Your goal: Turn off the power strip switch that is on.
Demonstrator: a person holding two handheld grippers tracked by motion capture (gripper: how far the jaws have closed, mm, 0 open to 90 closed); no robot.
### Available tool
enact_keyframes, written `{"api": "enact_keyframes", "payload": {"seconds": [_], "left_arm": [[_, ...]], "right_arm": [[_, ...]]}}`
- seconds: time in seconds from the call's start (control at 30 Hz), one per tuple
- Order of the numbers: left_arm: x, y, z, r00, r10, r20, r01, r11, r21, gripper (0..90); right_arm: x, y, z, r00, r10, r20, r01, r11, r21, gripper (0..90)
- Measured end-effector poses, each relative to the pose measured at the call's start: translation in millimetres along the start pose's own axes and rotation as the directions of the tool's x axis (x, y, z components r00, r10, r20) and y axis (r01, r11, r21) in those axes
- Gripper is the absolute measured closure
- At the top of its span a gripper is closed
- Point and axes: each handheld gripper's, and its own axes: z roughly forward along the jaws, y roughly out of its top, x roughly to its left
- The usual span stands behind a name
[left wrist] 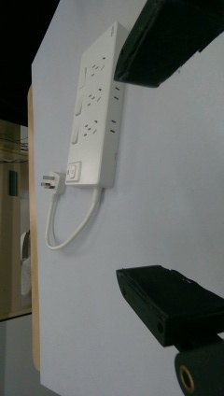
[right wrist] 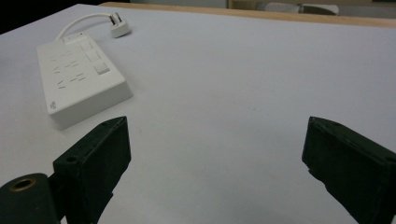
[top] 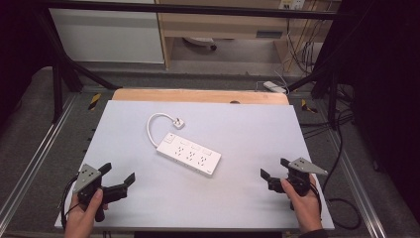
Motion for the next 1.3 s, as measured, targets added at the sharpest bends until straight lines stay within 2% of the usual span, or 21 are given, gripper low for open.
{"api": "enact_keyframes", "payload": {"seconds": [0.13,0.2,0.47,0.63,0.87,1.3], "left_arm": [[0.1,-0.2,-0.1,1.0,-0.001,-0.004,0.001,1.0,0.001,5.7],[-0.2,-0.1,0.1,1.0,-0.001,-0.004,0.001,1.0,0.0,5.7],[-0.8,-0.2,-0.1,1.0,0.004,-0.001,-0.004,1.0,0.002,5.7],[0.2,-1.0,0.5,1.0,0.001,-0.001,-0.001,1.0,0.009,5.7],[-1.0,-1.4,0.5,0.9999,0.01,0.003,-0.01,0.9997,0.021,5.7],[-0.8,-1.6,1.8,0.9999,0.017,0.002,-0.017,0.9993,0.033,5.2]], "right_arm": [[-1.5,0.3,-2.4,0.9995,-0.001,0.031,0.003,0.9981,-0.062,7.6],[-1.9,0.4,-2.8,0.9994,0.004,0.033,-0.002,0.9976,-0.069,7.4],[3.3,9.4,-9.9,0.9992,0.039,0.001,-0.039,0.9928,-0.113,3.3],[10.3,22.8,-14.7,0.9987,0.05,-0.012,-0.051,0.9886,-0.142,2.4],[22.5,45.6,-10.8,0.999,0.019,-0.04,-0.024,0.9909,-0.132,3.6],[33.9,82.0,6.6,0.9975,-0.021,-0.068,0.012,0.9928,-0.119,2.6]]}}
